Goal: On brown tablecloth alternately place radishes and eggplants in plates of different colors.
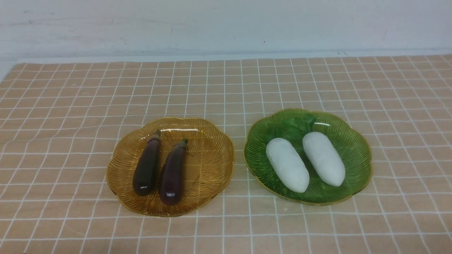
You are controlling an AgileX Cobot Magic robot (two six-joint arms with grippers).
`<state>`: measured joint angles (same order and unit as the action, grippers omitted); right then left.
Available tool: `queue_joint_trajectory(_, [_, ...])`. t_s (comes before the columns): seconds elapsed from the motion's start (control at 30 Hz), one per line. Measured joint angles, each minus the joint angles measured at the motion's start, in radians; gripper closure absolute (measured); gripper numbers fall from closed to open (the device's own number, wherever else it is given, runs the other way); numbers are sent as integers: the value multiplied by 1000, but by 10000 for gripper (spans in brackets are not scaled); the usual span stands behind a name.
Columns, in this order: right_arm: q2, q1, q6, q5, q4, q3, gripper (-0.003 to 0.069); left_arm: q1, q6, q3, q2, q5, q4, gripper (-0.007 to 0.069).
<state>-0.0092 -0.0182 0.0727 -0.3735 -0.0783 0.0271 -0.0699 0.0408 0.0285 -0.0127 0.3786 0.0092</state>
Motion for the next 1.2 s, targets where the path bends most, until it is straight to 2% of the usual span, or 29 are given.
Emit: queue_joint_trajectory(1.2, [0,-3,0,-12,-1,0,670,0,0,0,-1,0,-1,628])
